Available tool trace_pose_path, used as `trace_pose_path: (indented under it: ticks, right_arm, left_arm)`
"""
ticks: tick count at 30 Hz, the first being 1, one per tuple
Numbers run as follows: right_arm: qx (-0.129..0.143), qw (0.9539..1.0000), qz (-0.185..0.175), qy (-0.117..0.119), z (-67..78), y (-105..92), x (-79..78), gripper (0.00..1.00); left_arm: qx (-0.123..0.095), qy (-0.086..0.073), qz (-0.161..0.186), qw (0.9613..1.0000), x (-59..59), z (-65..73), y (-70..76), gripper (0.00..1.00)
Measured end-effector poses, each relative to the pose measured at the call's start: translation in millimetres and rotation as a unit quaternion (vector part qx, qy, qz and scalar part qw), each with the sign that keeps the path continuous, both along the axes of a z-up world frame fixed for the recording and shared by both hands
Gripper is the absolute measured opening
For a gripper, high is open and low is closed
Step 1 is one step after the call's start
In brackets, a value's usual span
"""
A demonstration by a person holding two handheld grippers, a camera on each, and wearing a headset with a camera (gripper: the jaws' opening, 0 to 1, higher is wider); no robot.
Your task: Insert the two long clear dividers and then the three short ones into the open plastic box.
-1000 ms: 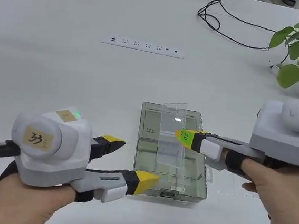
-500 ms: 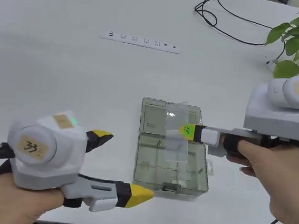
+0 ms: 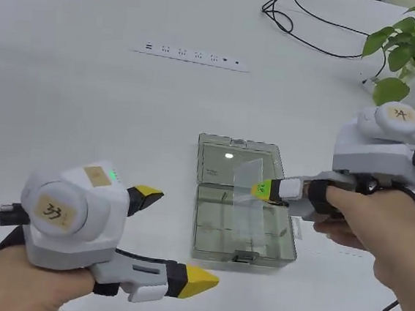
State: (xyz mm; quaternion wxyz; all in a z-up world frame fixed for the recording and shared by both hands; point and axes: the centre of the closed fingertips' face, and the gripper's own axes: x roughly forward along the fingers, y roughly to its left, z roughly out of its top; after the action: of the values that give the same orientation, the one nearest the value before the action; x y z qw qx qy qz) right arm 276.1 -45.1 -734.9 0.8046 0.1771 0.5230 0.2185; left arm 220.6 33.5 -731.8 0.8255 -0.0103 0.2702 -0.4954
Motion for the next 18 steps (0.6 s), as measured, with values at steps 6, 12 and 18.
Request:
trace_pose_path:
  ticks: [6, 12, 18]
  right_arm:
    - [-0.015, 0.9996, -0.006, 0.023, -15.7, -3.0, -0.8, 0.06]
    - [-0.027, 0.9987, -0.007, 0.043, -27.4, 1.2, 0.1, 0.06]
    - [-0.038, 0.9977, -0.001, 0.055, -35.8, -0.9, -0.3, 0.06]
  left_arm:
    - [-0.003, 0.004, -0.013, 0.9999, 0.1, -4.3, -0.4, 0.89]
    - [-0.008, 0.007, -0.019, 0.9998, 1.1, -5.9, -0.4, 0.88]
    - [-0.012, 0.010, -0.016, 0.9997, 2.4, -7.1, 0.3, 0.87]
